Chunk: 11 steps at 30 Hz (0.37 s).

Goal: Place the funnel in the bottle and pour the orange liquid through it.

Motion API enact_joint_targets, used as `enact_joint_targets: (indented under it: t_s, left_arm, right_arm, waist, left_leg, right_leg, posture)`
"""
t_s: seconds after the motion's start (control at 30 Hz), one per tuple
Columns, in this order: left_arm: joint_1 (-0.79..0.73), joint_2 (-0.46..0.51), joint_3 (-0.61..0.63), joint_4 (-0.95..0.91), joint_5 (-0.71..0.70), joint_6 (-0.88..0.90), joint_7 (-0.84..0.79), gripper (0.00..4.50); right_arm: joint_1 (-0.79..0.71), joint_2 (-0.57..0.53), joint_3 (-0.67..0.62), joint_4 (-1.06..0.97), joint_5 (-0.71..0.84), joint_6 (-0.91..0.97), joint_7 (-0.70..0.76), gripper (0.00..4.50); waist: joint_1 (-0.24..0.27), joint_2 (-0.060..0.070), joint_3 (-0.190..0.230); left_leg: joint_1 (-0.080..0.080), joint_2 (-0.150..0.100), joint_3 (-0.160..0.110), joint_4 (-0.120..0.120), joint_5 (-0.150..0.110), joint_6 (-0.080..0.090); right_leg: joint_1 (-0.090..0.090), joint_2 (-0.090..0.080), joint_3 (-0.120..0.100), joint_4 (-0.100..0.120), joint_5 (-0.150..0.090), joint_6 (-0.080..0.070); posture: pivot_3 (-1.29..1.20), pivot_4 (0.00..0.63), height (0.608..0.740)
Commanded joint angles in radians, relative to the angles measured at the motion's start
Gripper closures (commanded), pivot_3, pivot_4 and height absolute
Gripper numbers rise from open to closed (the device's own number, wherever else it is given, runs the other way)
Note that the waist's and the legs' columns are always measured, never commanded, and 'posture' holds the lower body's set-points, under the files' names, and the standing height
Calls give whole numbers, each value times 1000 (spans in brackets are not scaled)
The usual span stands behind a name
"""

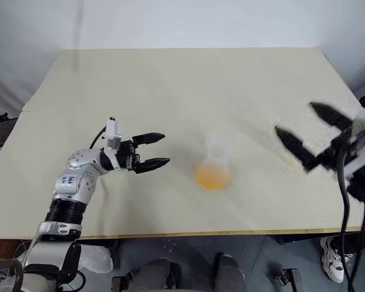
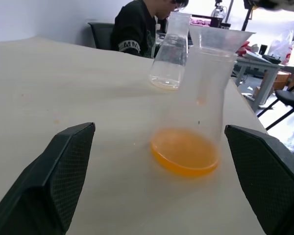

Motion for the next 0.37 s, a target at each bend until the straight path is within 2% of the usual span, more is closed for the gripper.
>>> enact_joint_targets:
  t_s: [0.03, 0.2, 0.37]
  left_arm:
    - [26, 42, 31, 22, -13, -37, -75, 0]
    - [35, 84, 30, 65, 8, -64, -138, 0]
    - [29, 88, 28, 71, 3, -66, -146, 0]
  right_arm:
    - [181, 21, -23, -42, -53, -86, 163, 30]
    - [293, 94, 29, 104, -172, -253, 249, 30]
    - [288, 126, 71, 232, -246, -393, 291, 30]
  waist:
    - [0, 0, 0]
    - [-2, -6, -2]
    - [-2, -6, -2]
  left_leg:
    - [0, 0, 1, 0, 0, 0]
    - [2, -1, 4, 3, 0, 2]
    - [3, -1, 3, 2, 0, 2]
  right_leg:
    - [0, 0, 0, 0, 0, 0]
    - [4, -1, 3, -5, 0, 1]
    - [5, -1, 3, -5, 0, 1]
  posture:
    - [0, 150, 740]
    - [0, 150, 740]
    - [0, 150, 740]
